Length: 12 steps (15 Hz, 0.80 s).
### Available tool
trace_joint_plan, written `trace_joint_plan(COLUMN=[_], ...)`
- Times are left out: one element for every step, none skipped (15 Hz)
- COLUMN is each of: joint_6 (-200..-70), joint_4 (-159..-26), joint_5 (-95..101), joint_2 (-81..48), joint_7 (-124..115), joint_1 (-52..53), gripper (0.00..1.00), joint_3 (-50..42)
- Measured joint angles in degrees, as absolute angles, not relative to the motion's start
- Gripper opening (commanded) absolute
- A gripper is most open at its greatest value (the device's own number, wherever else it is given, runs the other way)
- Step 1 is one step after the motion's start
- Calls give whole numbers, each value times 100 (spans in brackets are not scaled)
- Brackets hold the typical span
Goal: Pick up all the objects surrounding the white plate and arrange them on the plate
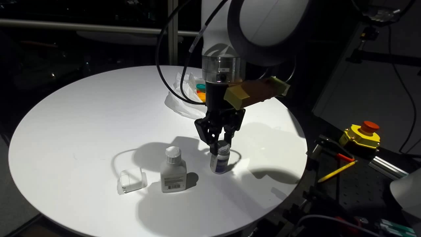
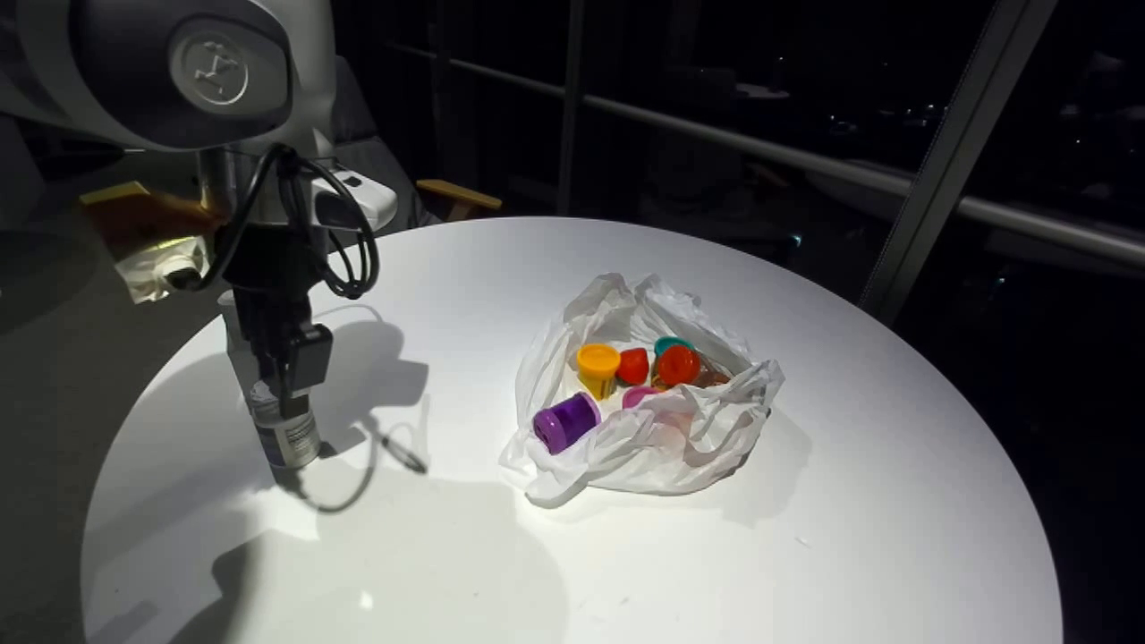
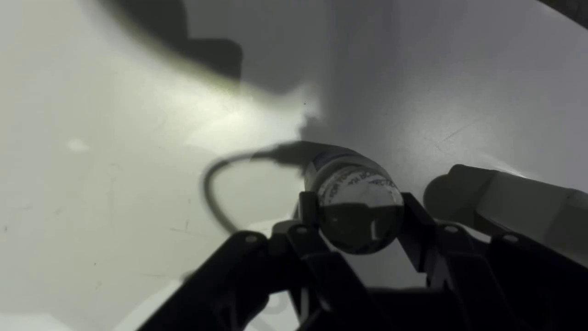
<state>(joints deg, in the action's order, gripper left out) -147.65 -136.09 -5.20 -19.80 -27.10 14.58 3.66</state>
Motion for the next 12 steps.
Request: trace_joint_plan(joint_6=[-14765,-14768,-14772,-14782,-14783,-14783,-14781,-14771,-14753,-14735,-14718,-14708], joint_4=[-13607,-13607,-13607,-13607,-13606,-13601,-13591,-13564,-13517,-13441,-13336,-13193], joint_5=[-520,-519,-509,-432,-304,-135,45,236,366,488,636,796], joint_2=[-1977,-1974,-1972,-1954,-1898,-1800,-1675,-1502,-1334,-1165,-1032,-949], joint_7=[-2711,-2713,-2724,-2786,-2883,-3001,-3115,-3211,-3268,-3289,-3312,-3334], joint_1=[1454,1454,1454,1463,1470,1472,1471,1457,1418,1331,1221,1094], gripper=[20,20,20,20,20,20,20,20,20,20,20,20], joint_3=[366,360,342,290,213,108,-12,-165,-298,-418,-523,-620])
